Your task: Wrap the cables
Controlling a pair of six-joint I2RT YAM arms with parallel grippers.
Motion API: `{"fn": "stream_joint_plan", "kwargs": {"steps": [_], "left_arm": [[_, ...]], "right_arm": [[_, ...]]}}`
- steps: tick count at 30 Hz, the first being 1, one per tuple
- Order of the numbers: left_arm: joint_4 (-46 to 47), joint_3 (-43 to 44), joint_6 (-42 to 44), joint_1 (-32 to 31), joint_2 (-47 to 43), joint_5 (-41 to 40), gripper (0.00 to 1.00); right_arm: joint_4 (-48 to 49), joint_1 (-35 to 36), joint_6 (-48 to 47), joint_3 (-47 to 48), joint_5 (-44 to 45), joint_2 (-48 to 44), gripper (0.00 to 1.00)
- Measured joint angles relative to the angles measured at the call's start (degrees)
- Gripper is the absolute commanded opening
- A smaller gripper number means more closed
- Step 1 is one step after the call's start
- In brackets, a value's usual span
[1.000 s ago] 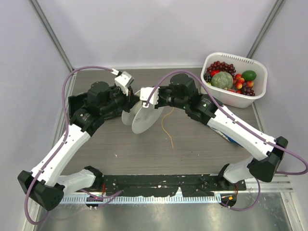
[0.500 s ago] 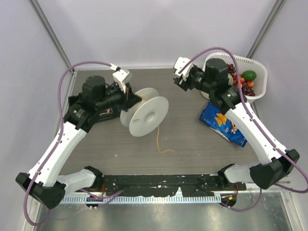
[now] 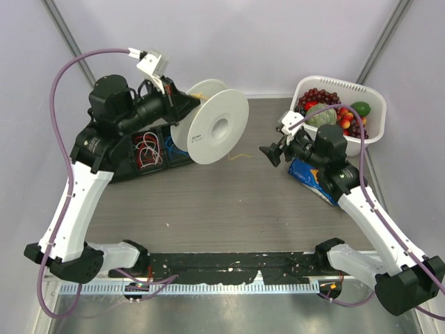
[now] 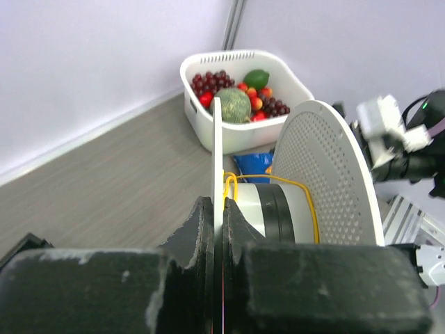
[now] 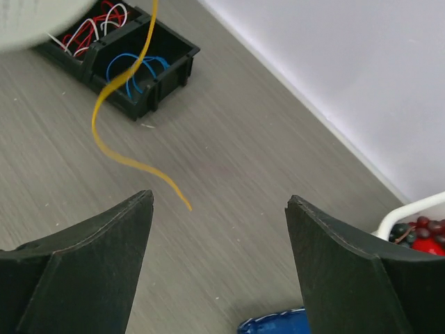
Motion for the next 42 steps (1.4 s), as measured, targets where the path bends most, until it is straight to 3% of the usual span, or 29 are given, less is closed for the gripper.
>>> {"fn": "stream_joint_plan", "kwargs": {"steps": [8,20,32,38,42], "left_arm": [[-2.0,9.0,-0.3,0.0,3.6,1.6,0.0],[-2.7,11.6,-4.0,0.0,4.5,8.9,0.0],[-2.8,11.6,-4.2,0.0,4.5,9.4,0.0],[-2.8,11.6,-4.0,0.0,4.5,9.1,0.0],[-2.8,11.6,-4.0,0.0,4.5,9.0,0.0]], "right_arm": [[-2.6,0.0,-4.3,-2.4,-5.7,-0.9,0.81],[-15.0,0.0,-16.2,-3.1,-17.2,-5.7,0.8],[-19.8,0.0,-11.8,-0.8,-17.5,-1.6,0.84],[-21.4,0.9,-9.1,0.2,-17.2,1.6,0.79],[-23.0,1.8,-8.2,0.3,-17.2,3.5,0.68]]}}
